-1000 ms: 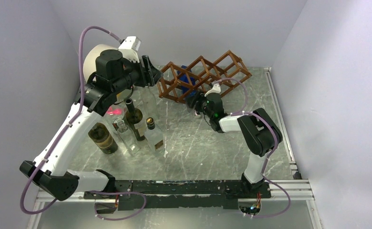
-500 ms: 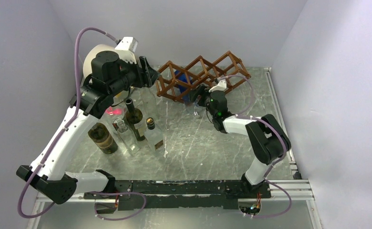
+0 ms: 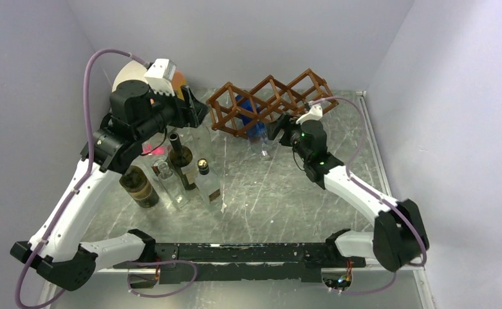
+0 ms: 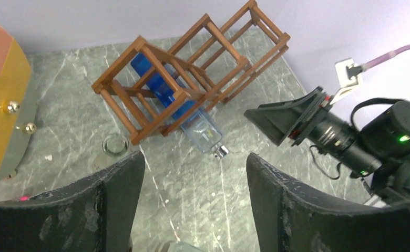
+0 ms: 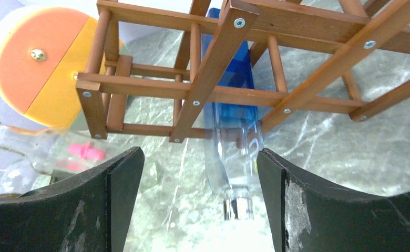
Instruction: Put the wine bottle on the wine rack
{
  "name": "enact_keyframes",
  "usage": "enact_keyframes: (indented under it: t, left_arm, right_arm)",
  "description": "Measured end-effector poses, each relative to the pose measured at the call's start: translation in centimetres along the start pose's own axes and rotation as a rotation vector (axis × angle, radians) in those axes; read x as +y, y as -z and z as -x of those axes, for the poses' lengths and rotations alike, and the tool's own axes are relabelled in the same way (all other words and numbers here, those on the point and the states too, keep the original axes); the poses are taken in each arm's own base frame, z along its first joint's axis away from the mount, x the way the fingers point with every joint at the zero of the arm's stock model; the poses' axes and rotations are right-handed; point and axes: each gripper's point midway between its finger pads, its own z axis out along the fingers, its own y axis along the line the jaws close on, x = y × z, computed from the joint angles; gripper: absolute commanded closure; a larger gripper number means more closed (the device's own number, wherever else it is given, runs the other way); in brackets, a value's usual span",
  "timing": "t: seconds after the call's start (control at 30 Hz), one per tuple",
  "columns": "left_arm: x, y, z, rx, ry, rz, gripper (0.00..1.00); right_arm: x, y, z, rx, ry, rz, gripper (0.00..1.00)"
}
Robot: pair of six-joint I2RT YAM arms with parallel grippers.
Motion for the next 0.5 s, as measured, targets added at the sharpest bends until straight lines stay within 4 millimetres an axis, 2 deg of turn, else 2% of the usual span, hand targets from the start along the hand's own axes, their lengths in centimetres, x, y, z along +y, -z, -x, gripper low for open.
enact_keyframes:
  t: [0.07,0.3,0.43,0.5]
  left_arm:
    - [0.1,0.8,-0.6,0.009,0.000,-0.001,0.16]
    - [-0.7,3.6,-2.5,0.023,-0.026,-0.077,0.15]
    - [-1.2,5.1,-3.5,0.018,-0.057,-0.130,0.15]
    - [-1.3,5.6,-3.5,0.003,-0.073,-0.144,0.16]
  right_arm:
    - [0.1,1.4,0.6,0.028,0.015,-0.017,0.18]
    - [0.2,6.7,1.6,0.123,0.056,-0.052,0.18]
    - [1.8,8.7,2.2,0.167,0.094,0.018,0.18]
    - [3.1,9.3,2.2,0.192,0.116,0.093,0.18]
